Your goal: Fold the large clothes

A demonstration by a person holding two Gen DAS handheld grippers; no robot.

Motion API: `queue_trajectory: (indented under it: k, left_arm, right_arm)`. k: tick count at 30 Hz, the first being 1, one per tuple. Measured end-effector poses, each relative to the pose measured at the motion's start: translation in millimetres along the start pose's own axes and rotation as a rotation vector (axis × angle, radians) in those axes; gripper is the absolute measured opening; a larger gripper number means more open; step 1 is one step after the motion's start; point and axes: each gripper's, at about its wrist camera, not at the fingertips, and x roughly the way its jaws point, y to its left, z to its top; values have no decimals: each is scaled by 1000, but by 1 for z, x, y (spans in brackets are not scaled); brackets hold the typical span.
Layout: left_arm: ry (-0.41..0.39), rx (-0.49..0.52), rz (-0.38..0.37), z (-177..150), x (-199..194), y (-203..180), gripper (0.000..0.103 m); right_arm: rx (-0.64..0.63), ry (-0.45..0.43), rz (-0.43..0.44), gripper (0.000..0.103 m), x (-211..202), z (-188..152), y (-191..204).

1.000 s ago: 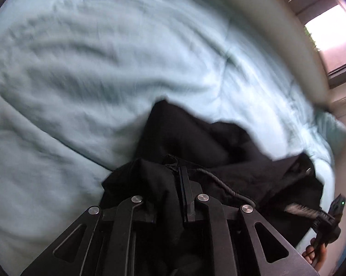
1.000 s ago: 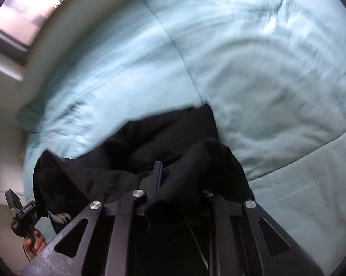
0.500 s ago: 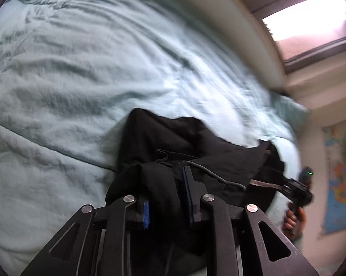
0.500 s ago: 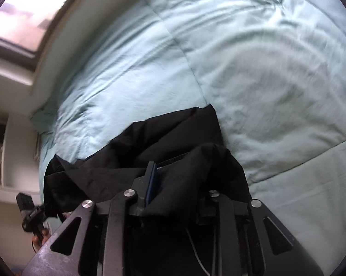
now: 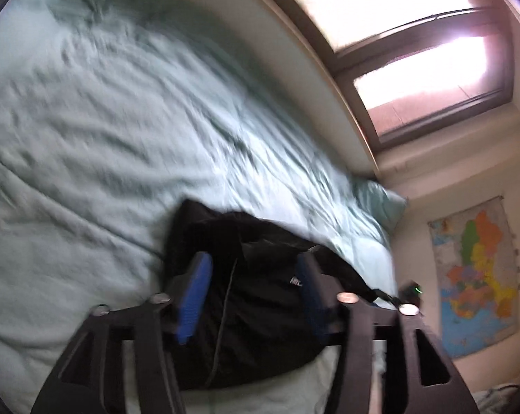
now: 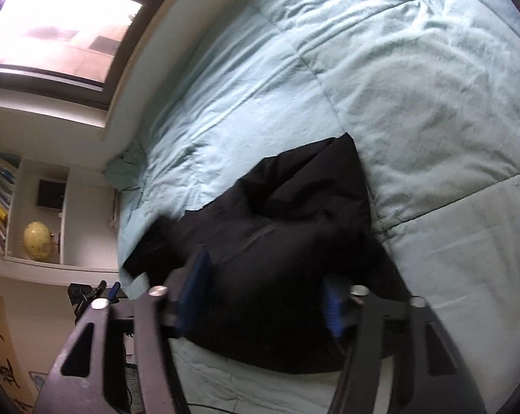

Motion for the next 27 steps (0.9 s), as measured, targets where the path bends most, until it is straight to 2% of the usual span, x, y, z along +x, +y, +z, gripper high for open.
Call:
queue_trajectory:
  k: [1,5,7,10,11,15,18,22,23,24,25,26,27]
  left_arm:
    - [-24,20,40,0,-4,-2,77]
    - [9,100,148,-3,22,-13,77]
    - [50,180,272,-3,56,-18,77]
    - [118,292,390,0,106,-18,77]
    - [131,306,401,1,116,-15,77]
    - [210,240,358,18,156,17,77]
    - [264,165,306,27,176,38,77]
    - [303,135,219,29,196,46,75]
    - [293,139,209,28,198,44,68]
    - [284,153,224,26,200,40,38]
    - [278,166,258,25,201,35,30]
    - [250,206,299,20,197,28,26]
    - [215,234,307,15,190,20,18]
  right_arm:
    - [-31,-8,-28,67,-4,-2,5]
    - [-157,-51,-230,71,0,-7,15]
    - [-223,-77,-333,71,14,-3,13]
    - [-321,-83,-432,71,39,12,4]
    - [-340,-78,-433,71,46,17,0]
    - [-382,-32,-392,71,80,50,-20]
    - [-400,4,-418,71,103,70,-34]
    - [-345,87,-331,71,133,87,-55]
    - [-340,87,-319,70,137,87,-56]
    - [-345,74,-314,52,141,85,-56]
    - [-355,55,-309,35,141,80,-52]
    - [-365,33,-326,34,140,74,-46]
    - [-407,-39,-400,31,131,63,-36]
